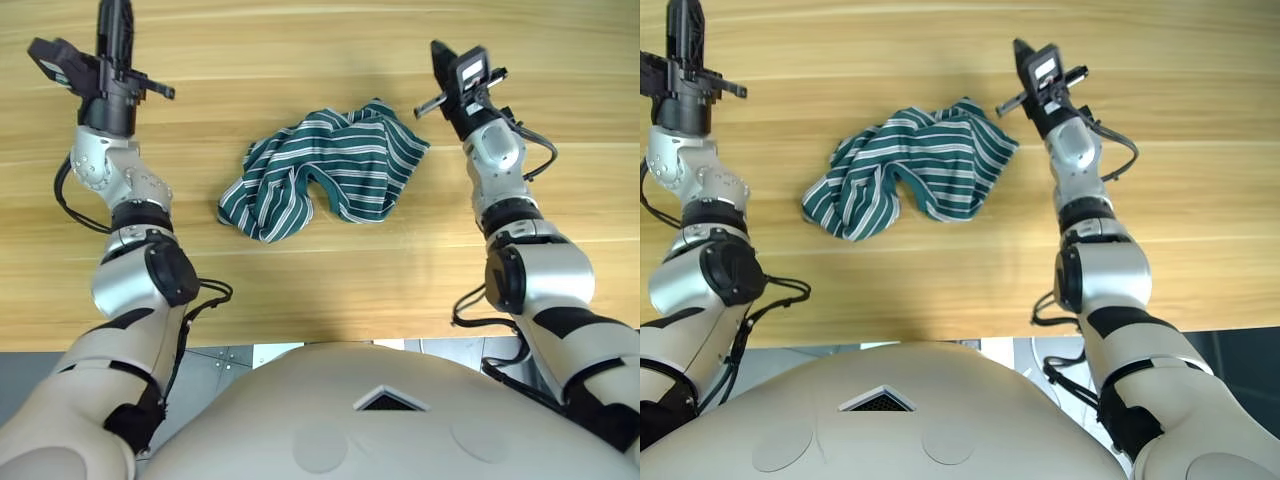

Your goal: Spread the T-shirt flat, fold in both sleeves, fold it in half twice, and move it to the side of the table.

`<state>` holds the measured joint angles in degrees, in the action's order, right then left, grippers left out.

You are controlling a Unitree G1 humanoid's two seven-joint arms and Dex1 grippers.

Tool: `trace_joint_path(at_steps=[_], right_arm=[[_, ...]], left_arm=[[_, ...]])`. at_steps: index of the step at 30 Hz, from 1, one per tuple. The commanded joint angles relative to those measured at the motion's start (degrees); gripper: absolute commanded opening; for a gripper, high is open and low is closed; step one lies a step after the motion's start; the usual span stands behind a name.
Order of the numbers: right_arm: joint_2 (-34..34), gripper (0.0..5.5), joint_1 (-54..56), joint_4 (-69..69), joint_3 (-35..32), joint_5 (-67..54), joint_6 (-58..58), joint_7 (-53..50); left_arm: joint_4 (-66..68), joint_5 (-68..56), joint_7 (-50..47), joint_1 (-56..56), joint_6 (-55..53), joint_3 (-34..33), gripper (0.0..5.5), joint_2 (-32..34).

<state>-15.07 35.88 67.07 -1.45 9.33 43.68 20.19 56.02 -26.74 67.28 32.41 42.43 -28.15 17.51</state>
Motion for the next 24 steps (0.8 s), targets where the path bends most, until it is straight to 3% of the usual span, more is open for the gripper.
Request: trace_joint_path(at_steps=[1,4,8,24], right_arm=[[-4.48,0.01,-6.1,-8.57,6.04,0.93,4.95,11.99],[-9.01,0.01,-11.49,-19.45,9.56,0.13,6.43,19.12],[-13.02,0.01,-17.72,-33.91,12.55,0.63,4.51,22.35],[-14.38,0.01,-19.98,-43.67,18.03,13.45,-4.75,14.18]], left_arm=[[-10.38,3.31,10.2,-9.76,3.84,9.8,0.0,-0.78],[-20.62,8.32,12.51,-17.54,5.86,18.18,0.0,1.02],[-31.3,13.73,10.0,-24.04,6.76,23.88,0.0,5.13],[-45.94,22.89,-4.38,-30.8,7.18,31.36,0.0,15.36]])
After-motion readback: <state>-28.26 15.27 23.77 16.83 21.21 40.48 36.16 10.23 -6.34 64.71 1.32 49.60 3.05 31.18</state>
